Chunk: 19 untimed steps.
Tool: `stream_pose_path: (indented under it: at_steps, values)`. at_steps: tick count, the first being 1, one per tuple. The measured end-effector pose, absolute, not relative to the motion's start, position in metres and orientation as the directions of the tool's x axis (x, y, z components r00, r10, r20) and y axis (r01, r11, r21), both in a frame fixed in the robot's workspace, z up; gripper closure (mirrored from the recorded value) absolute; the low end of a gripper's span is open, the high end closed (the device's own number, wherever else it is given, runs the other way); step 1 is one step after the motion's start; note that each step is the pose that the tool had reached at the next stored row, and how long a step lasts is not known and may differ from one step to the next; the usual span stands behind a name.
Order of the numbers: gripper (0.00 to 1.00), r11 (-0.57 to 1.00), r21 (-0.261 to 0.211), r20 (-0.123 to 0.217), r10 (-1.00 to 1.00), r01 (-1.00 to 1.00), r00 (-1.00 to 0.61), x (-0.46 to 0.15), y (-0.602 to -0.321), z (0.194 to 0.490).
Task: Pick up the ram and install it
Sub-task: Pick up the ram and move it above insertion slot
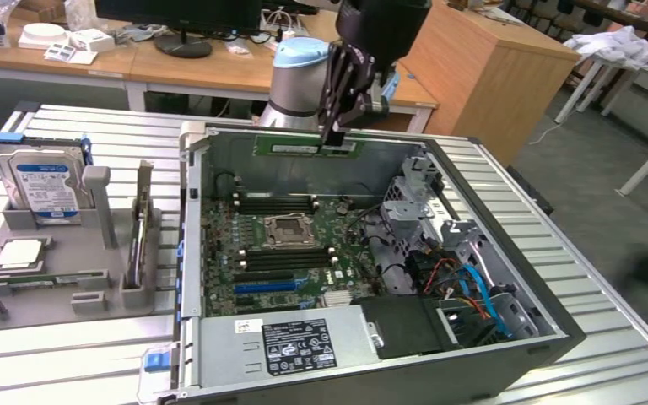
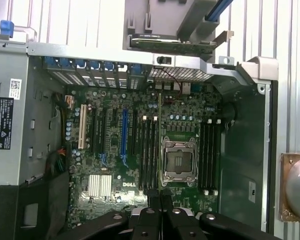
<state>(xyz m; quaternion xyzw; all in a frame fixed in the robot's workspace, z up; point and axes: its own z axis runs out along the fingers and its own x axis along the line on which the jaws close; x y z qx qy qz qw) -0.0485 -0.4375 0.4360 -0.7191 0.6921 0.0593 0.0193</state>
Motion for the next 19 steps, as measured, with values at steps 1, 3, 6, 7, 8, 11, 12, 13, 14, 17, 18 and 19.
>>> stream_pose_path:
  at_steps: [1,3,6,7,8,11,12,13,14,17,18,19]
  values:
    - [0.88,-0.041,0.054,-0.112,-0.993,-0.998,0.035,-0.049,-0.437,0.435]
    - [0.88,-0.041,0.054,-0.112,-0.993,-0.998,0.035,-0.048,-0.437,0.433]
    - [0.88,-0.041,0.054,-0.112,-0.993,-0.998,0.035,-0.049,-0.437,0.430]
    - [0.88,-0.041,0.054,-0.112,-0.993,-0.998,0.035,-0.048,-0.437,0.429]
    - [0.88,-0.041,0.054,-0.112,-0.993,-0.998,0.035,-0.048,-0.437,0.428]
    - [0.88,-0.041,0.054,-0.112,-0.993,-0.998,0.035,-0.049,-0.437,0.425]
    - [0.88,-0.041,0.054,-0.112,-0.993,-0.998,0.035,-0.048,-0.437,0.424]
    - [0.88,-0.041,0.054,-0.112,-0.993,-0.998,0.035,-0.048,-0.437,0.423]
    - [0.88,-0.041,0.053,-0.112,-0.993,-0.998,0.035,-0.048,-0.437,0.422]
    - [0.88,-0.041,0.053,-0.112,-0.993,-0.998,0.035,-0.048,-0.437,0.419]
    - [0.88,-0.041,0.053,-0.112,-0.993,-0.998,0.035,-0.048,-0.437,0.418]
    - [0.88,-0.041,0.053,-0.112,-0.993,-0.998,0.035,-0.048,-0.437,0.417]
